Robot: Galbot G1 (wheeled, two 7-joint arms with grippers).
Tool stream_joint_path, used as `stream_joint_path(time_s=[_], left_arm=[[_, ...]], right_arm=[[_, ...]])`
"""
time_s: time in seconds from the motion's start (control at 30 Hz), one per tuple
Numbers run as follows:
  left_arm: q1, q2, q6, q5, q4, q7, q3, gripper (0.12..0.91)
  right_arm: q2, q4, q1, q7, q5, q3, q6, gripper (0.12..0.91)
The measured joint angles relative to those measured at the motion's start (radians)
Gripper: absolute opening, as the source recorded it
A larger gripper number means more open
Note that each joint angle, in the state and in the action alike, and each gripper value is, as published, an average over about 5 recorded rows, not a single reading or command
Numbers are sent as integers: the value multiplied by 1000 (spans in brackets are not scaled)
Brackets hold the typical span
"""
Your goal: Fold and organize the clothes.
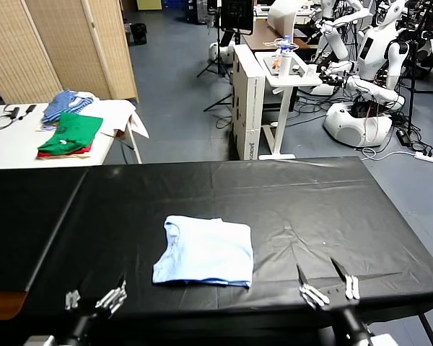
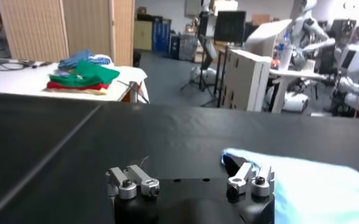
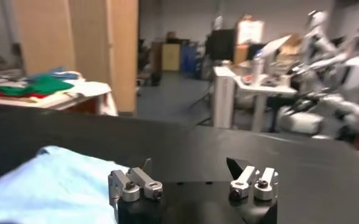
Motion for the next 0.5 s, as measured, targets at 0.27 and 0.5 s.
stream_joint_path(time_s=[0.27, 0.5], left_arm=[[57, 2, -1, 5, -9, -6, -2, 907], [67, 2, 10, 3, -10, -1, -1, 907]], right_arm=[[23, 62, -167, 56, 29, 37, -34, 907], [28, 98, -195, 85, 80, 28, -87, 907]])
